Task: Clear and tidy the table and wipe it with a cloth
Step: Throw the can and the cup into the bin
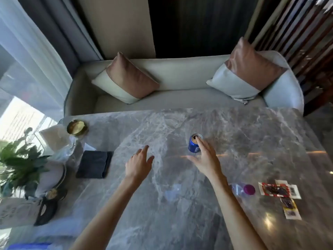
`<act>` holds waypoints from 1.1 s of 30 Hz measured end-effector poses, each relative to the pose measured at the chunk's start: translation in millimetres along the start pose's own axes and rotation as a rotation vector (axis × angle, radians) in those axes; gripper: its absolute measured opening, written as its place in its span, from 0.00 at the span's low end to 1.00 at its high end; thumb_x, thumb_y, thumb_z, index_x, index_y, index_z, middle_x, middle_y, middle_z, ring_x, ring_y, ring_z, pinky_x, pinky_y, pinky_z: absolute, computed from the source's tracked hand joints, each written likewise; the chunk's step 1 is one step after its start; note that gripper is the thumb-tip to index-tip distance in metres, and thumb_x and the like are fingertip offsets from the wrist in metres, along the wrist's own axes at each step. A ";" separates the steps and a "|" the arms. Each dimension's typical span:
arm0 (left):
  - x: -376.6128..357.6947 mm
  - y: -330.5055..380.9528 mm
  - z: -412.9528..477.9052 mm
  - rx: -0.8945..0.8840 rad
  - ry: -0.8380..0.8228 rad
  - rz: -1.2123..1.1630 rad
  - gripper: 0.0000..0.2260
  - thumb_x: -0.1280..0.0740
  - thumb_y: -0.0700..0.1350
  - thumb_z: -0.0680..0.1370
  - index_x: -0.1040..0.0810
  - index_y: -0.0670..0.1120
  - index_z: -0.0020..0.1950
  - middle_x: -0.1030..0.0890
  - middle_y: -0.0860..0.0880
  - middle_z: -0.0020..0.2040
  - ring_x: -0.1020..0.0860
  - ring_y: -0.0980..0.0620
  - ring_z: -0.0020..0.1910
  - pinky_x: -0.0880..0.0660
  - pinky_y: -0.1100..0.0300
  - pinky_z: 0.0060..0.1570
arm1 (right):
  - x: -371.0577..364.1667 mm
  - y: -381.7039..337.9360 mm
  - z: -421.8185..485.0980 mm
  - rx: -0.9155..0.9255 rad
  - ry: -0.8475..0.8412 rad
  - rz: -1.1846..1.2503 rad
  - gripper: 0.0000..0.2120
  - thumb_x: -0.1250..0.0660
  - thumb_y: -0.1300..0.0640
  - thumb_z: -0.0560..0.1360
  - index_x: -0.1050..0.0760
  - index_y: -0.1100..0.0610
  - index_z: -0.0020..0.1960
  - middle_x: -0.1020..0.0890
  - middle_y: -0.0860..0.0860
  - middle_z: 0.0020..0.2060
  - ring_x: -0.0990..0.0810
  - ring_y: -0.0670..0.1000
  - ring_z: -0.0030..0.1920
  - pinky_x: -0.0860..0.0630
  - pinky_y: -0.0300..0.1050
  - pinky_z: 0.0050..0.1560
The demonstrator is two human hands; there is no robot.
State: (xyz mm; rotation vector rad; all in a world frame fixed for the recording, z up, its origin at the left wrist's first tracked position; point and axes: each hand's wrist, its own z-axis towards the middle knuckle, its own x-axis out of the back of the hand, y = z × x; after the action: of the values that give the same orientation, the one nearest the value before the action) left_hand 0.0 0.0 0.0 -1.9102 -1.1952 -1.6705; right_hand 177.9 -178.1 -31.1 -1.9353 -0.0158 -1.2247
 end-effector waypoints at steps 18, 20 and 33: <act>-86.9 -0.9 72.3 -0.052 -0.257 -0.020 0.33 0.30 0.46 0.75 0.43 0.46 0.76 0.39 0.43 0.76 0.33 0.41 0.71 0.31 0.44 0.67 | -54.1 28.2 72.2 -0.206 -0.070 0.199 0.32 0.26 0.59 0.69 0.35 0.46 0.69 0.27 0.52 0.64 0.26 0.54 0.62 0.27 0.48 0.57; -78.6 -13.2 52.7 0.024 -0.191 -0.218 0.32 0.30 0.45 0.76 0.41 0.45 0.76 0.37 0.41 0.74 0.30 0.40 0.69 0.29 0.46 0.65 | -51.8 18.4 58.0 -0.183 -0.062 0.305 0.31 0.25 0.60 0.68 0.33 0.47 0.67 0.26 0.51 0.61 0.25 0.53 0.61 0.25 0.49 0.59; -24.6 -198.4 -244.6 0.603 0.267 -0.871 0.29 0.25 0.42 0.71 0.32 0.42 0.70 0.28 0.38 0.61 0.23 0.42 0.57 0.21 0.50 0.56 | -111.6 -74.6 -163.1 -0.380 -0.509 1.143 0.34 0.21 0.58 0.63 0.30 0.52 0.66 0.21 0.51 0.62 0.19 0.54 0.59 0.23 0.55 0.61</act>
State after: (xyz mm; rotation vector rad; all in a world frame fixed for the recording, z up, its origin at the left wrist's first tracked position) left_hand -308.4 -67.5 -13.8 -0.7977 -2.2576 -1.5434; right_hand -32.9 -189.8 -38.2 -1.9851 0.9704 0.0345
